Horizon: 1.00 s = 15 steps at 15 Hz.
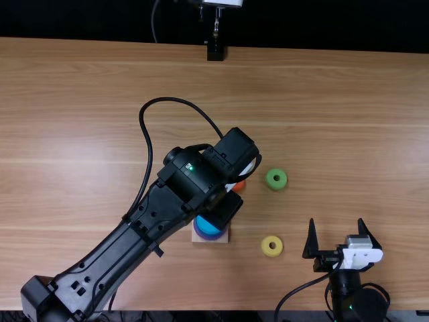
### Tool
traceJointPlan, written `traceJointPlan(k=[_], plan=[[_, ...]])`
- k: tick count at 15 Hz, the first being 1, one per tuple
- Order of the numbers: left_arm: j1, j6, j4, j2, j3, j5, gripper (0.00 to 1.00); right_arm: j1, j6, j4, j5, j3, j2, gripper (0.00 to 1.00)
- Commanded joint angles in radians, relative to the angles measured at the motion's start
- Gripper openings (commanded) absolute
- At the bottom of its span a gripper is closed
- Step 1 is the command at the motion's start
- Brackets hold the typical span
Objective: Build the Hanoi tower: stack the rings onto the peg from bottom to top in this color order: purple, dark blue, light blue, dark green, light green, yellow, orange.
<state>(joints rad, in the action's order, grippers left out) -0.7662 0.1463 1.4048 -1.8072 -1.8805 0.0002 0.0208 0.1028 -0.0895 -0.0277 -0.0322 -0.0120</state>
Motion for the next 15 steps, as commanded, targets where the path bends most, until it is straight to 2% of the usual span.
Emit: traceJointPlan(k=[1, 3, 6, 15], plan=[[-0.013, 0.008, 0.002, -0.021, -0.032, -0.008, 0.00, -0.009, 0.000, 0.000, -0.009, 0.014, 0.012, 1.00], [-0.016, 0.010, 0.002, -0.020, -0.032, -0.008, 0.00, -0.009, 0.000, 0.000, -0.009, 0.014, 0.012, 1.00], [-0.018, 0.041, 0.002, -0.018, -0.032, -0.008, 0.00, -0.009, 0.000, 0.000, -0.009, 0.014, 0.012, 1.00], [-0.016, 0.041, 0.003, -0.009, 0.035, -0.008, 0.00, -0.009, 0.000, 0.000, -0.009, 0.014, 0.012, 1.00]])
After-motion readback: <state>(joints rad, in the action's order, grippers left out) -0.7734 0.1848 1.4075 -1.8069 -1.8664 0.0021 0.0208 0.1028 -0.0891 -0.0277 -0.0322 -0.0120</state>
